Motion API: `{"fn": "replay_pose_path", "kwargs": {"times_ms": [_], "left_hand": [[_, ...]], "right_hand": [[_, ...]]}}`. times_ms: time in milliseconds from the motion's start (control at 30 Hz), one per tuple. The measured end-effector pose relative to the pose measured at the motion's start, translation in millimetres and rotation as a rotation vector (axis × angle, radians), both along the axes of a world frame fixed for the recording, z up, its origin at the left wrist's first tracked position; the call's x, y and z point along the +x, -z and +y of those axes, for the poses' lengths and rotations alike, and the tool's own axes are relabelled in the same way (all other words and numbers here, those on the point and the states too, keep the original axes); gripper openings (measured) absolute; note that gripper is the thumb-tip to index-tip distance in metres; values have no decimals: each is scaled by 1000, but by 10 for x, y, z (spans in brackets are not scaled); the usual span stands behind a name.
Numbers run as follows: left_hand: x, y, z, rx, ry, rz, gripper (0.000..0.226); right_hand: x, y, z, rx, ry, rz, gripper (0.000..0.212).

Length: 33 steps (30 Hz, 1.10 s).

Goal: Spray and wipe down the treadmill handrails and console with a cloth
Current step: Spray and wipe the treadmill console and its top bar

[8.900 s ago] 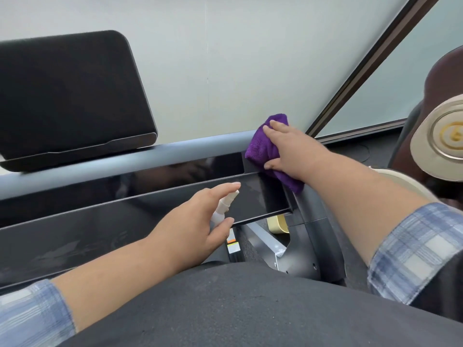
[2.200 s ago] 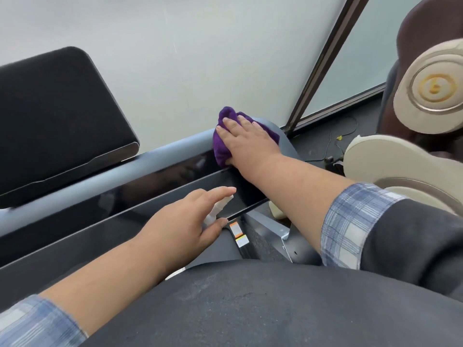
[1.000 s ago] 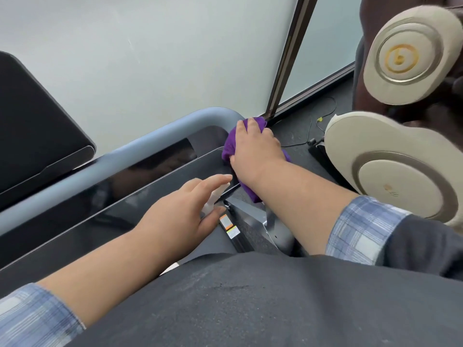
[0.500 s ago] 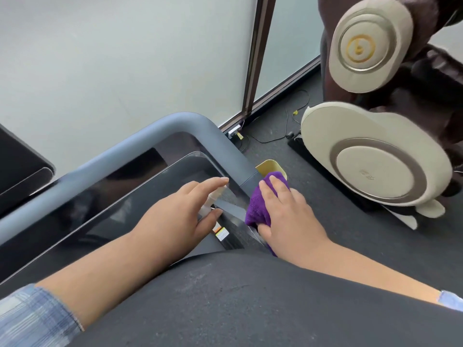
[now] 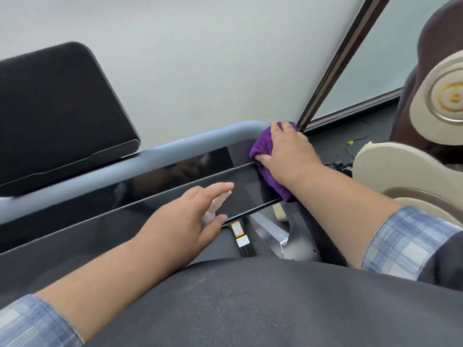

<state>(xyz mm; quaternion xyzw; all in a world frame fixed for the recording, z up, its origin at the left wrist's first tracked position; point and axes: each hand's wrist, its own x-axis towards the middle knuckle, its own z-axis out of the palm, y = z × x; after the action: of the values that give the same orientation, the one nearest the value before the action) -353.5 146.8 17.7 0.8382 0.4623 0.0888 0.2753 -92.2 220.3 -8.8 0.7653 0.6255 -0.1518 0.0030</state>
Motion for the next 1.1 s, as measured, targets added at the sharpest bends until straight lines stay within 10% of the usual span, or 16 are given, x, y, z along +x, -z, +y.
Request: {"fn": "replay_pose_path", "kwargs": {"times_ms": [467, 1100], "left_hand": [[-558, -23, -148, -28, -193, -91, 61], [-837, -357, 328, 11, 282, -238, 70]], "right_hand": [[-1174, 32, 621, 43, -793, -165, 94], [-1757, -284, -1124, 408, 301, 533, 66]]}}
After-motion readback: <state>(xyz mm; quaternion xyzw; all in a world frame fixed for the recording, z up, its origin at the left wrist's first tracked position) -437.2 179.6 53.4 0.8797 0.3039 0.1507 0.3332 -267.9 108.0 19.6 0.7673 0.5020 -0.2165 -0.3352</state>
